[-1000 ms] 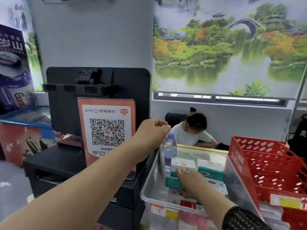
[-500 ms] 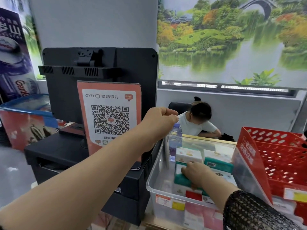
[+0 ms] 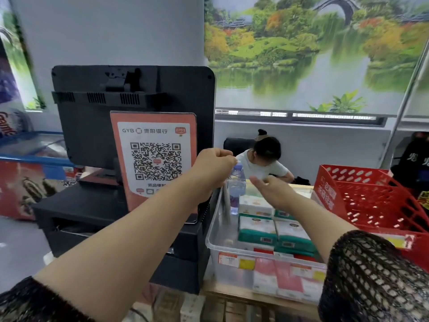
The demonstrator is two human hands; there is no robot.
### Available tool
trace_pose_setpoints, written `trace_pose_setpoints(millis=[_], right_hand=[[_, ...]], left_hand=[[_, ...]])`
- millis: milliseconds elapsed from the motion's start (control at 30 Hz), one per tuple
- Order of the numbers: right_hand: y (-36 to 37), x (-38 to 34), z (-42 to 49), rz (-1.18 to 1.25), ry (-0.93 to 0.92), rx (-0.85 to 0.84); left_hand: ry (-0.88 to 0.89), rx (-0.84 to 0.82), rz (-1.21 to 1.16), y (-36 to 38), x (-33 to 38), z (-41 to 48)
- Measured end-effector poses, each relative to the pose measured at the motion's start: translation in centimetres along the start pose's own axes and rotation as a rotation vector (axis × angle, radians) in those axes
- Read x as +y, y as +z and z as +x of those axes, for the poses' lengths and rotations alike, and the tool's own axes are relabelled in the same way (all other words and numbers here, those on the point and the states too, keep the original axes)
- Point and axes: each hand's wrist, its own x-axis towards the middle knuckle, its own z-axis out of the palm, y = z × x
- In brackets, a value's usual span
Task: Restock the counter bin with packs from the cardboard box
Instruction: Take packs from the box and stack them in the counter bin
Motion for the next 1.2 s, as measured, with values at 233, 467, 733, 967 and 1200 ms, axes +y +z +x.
trace_pose_setpoints(millis=[233,467,733,967,1200], right_hand=[[-2.9,-5.0,-6.5,0.926,0.175,0.128],[-2.8,-8.2,-15.6,0.867,0.157,0.192],[0.9,-8.2,-21.4,0.782,0.164,0.16],[7.8,-4.5,-26.0,0.801,0.141,0.049],[20.9,4.3,-29.3,0.77,0.261,-0.059]], left_hand=[[-0.02,-0.034,-0.108,-1.6,0.4,-2.9],[-0.088,-0.098,-0.181,-3.6,-0.5,-7.2],[-0.201,-0.076,-0.222,-5.0,-4.6,-13.4],[-0.336,0.01,-0.154,-4.1,-12.8,-19.1],[-0.561,0.071,-0.034,-0.3,-28.7,-23.7]])
